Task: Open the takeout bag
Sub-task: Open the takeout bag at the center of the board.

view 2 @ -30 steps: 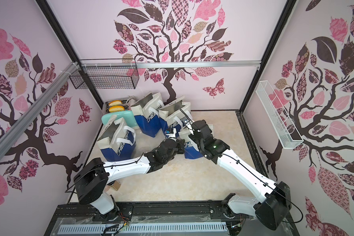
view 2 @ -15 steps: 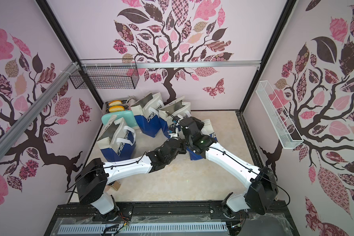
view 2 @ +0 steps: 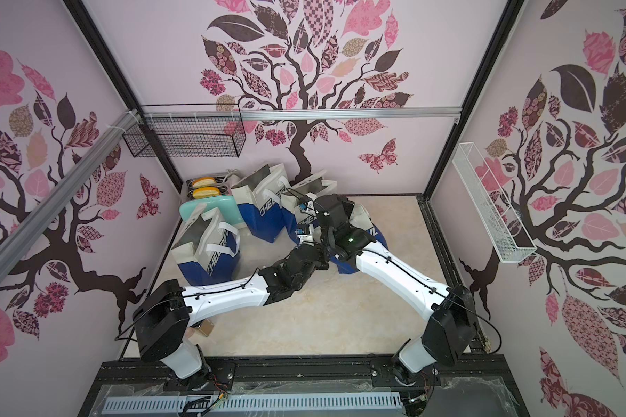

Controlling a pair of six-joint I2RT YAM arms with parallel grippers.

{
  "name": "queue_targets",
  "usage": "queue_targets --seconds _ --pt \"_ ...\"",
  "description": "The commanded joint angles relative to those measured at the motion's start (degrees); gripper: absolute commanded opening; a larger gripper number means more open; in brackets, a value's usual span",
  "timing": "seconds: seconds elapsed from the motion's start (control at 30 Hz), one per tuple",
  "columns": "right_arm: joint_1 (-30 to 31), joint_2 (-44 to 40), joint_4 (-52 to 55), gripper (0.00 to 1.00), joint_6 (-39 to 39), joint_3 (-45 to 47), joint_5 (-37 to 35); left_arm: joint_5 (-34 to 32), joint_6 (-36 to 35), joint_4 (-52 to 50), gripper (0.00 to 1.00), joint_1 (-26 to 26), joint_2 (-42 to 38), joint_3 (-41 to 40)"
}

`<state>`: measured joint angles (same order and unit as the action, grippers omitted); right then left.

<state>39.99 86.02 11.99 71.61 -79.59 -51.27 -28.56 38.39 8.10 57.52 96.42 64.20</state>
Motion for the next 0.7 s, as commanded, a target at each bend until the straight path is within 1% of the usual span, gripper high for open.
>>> queue_targets --seconds 0.0,0.1,0.17,0.2,0.27,0.33,0.37,0.43,0.5,0.6,0.67 --pt "-2.18 -2.13 0.53 0.0 -2.73 -5.26 -0.87 -0.18 -2.03 -9.94 0.0 0.91 1.44 -2.55" --pt "-2.36 -2.34 2.73 0.0 -2.69 -5.72 -0.25 -0.59 -2.42 -10.14 0.0 1.02 1.83 -2.59" --pt "-2.33 -2.5 6.32 0.0 -5.05 -6.29 0.86 -0.65 -2.53 -10.43 0.0 1.11 2.1 -2.59" --pt "-2.36 -2.7 9.72 0.0 -8.34 -7.19 2.25 -0.62 -2.49 -10.38 0.0 1.11 2.01 -2.7" --pt "-2.37 -3.44 17.19 0.0 -17.55 -9.27 6.4 -0.39 -2.53 -10.3 0.0 1.11 1.62 -2.65" --pt "-2.67 -4.82 22.29 0.07 -27.93 -9.12 12.07 0.07 -3.0 -10.41 0.0 1.11 0.98 -2.32" --pt "-2.85 -5.68 23.35 0.09 -31.16 -7.86 14.52 0.26 -3.16 -10.42 0.0 1.11 0.69 -2.05" --pt "-3.13 -8.11 21.84 0.13 -35.85 -2.59 18.16 0.52 -3.53 -10.97 0.0 1.11 0.11 -1.41" --pt "-3.18 -10.53 19.45 0.17 -38.97 2.93 20.11 0.52 -3.83 -11.06 0.0 1.11 -0.39 -1.19" --pt "-3.57 -13.65 15.9 0.28 -43.14 9.6 20.68 0.44 -4.27 -11.17 0.0 1.19 -0.87 -1.28" --pt "-3.65 -15.71 13.72 0.32 -44.36 13.24 20.67 0.43 -4.54 -11.39 0.0 1.12 -1.02 -1.25"
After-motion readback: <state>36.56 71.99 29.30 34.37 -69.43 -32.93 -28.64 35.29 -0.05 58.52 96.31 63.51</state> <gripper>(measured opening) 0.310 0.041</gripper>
